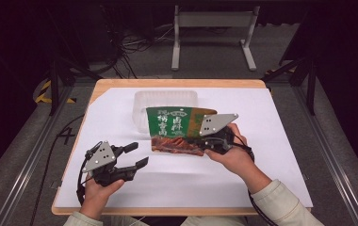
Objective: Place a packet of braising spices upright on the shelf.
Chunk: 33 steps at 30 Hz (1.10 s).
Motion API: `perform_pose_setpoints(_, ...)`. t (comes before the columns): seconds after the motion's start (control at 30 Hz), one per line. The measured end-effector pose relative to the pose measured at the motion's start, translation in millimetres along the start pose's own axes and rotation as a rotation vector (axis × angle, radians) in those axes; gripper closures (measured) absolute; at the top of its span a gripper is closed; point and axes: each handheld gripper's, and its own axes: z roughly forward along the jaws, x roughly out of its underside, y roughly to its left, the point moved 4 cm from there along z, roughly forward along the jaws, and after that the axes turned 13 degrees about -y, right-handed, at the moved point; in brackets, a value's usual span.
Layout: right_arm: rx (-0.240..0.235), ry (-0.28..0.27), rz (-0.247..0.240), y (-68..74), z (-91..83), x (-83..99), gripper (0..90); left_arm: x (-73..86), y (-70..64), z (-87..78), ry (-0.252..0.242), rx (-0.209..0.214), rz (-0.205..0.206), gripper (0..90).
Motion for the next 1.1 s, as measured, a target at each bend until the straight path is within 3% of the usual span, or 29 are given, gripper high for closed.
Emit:
perform_pose_setpoints(0.4, 0.075, 0.024, 0.026, -35.6, 0.1, -21.9, 89.4, 17.1, 19.8, -13.4, 0.038, -0.053, -0.024, 36.4)
perform_pose_setpoints(0.77, 0.134, 0.071, 0.032, -66.7, 0.9, -33.0, 89.4, 25.8, 28.0, -16.9, 0.046, -0.083, -0.038, 33.7)
perform_pose_setpoints(1.1, 0.186, 0.089, 0.069, -96.2, 7.1, -35.5, 89.4, 30.5, 30.2, -15.7, 0.047, -0.087, -0.028, 31.1)
